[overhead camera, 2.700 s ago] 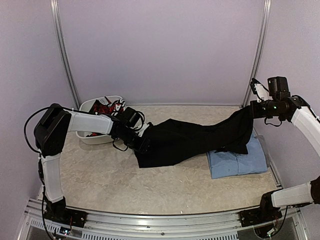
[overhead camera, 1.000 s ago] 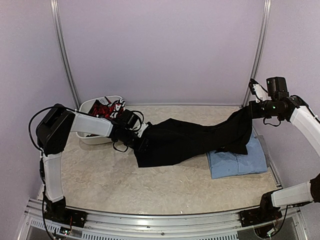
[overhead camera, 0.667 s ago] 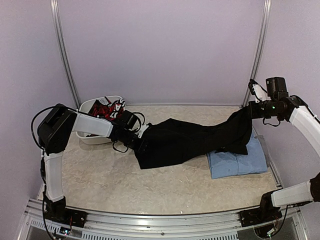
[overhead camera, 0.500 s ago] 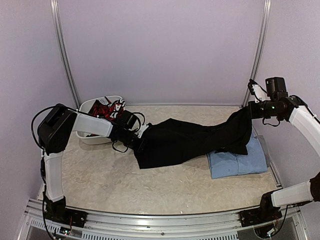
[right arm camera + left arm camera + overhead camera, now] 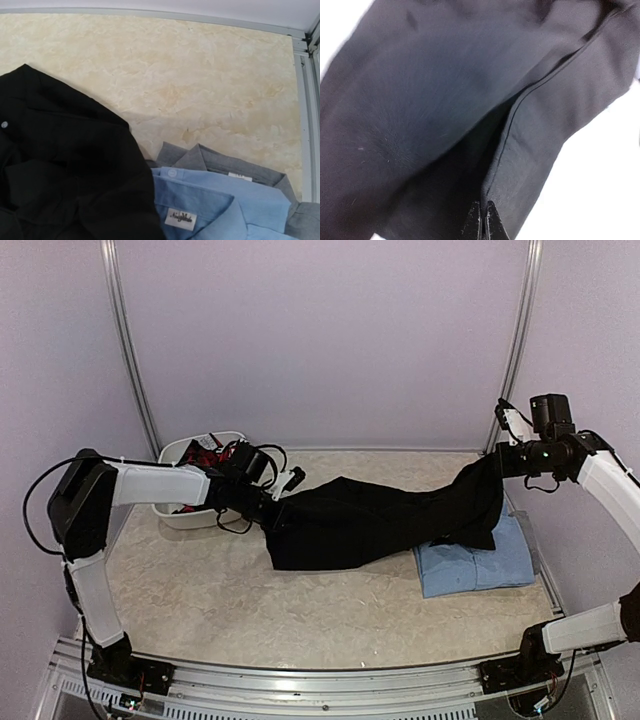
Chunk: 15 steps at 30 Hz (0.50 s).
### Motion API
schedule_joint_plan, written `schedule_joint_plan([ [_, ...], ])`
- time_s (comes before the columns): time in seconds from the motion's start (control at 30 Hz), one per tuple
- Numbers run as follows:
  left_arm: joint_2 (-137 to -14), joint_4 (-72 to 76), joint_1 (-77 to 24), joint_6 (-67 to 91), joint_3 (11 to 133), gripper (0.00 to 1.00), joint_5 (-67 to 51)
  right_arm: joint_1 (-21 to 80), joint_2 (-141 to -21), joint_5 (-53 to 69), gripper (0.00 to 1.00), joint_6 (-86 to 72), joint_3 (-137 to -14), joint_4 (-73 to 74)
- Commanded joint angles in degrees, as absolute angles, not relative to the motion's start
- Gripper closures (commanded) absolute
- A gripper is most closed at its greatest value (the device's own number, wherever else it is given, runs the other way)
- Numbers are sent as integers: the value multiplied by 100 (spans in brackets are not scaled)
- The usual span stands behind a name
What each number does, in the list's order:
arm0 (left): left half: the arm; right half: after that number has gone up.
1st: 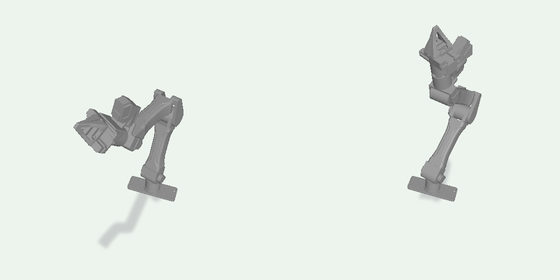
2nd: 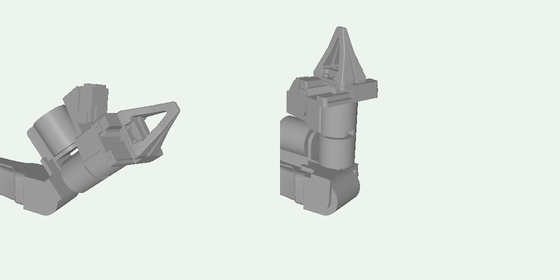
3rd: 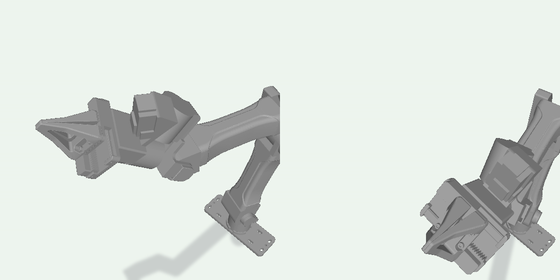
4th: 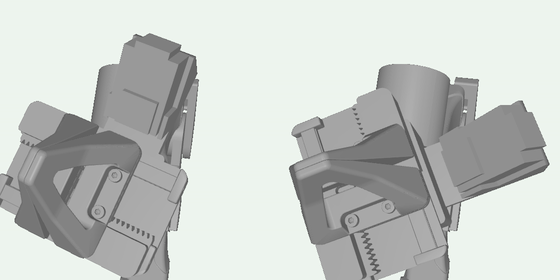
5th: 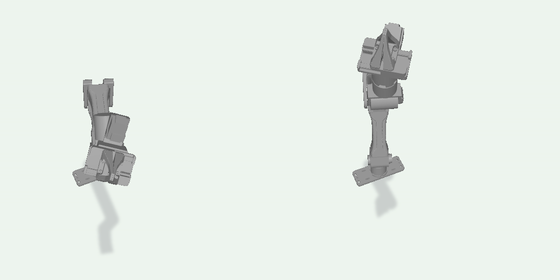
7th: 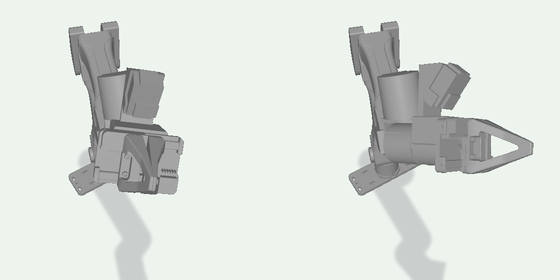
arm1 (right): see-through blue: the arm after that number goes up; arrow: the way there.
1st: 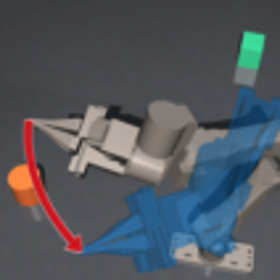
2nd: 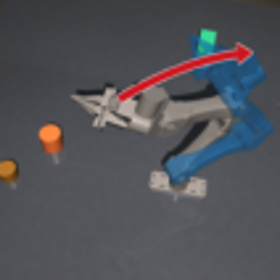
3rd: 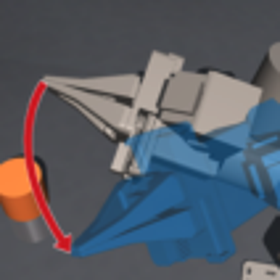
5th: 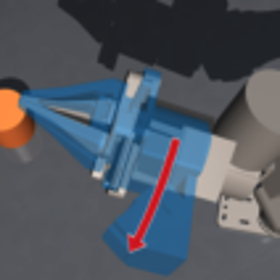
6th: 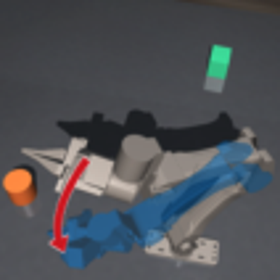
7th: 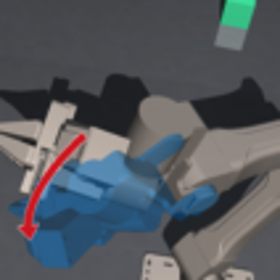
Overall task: Fold and stack the long sleeve shirts
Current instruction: Flatten out the crumpled shirt at the center of the board.
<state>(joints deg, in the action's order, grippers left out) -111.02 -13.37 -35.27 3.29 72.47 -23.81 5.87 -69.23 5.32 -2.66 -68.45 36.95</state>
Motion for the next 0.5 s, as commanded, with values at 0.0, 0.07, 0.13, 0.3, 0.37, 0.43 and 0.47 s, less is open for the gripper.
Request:
schedule_joint_plan([
  [0.0, -10006, -1673, -3595, 512, 7505, 100, -1761, 671, -6713, 489, 100, -271, -7045, 3675],
  [0.07, -9641, -1725, -3583, 593, 7513, 100, -1411, 684, -6582, 591, 100, -232, -7064, 3567],
  [0.13, -9232, -1738, -3541, 659, 7518, 100, -1017, 700, -6492, 802, 100, -233, -7130, 3457],
  [0.3, -8448, -1536, -3503, 601, 7693, 100, 56, 905, -6913, 1050, 100, -314, -7971, 3431],
  [0.37, -8317, -1587, -3458, 617, 7946, 100, 382, 1061, -7172, 831, 100, -292, -8503, 3569],
  [0.43, -8255, -1691, -3451, 664, 8208, 100, 551, 1166, -7284, 813, 100, -272, -8956, 3614],
  [0.47, -8181, -1723, -3472, 654, 8303, 100, 559, 1209, -7292, 951, 100, -253, -9152, 3643],
])
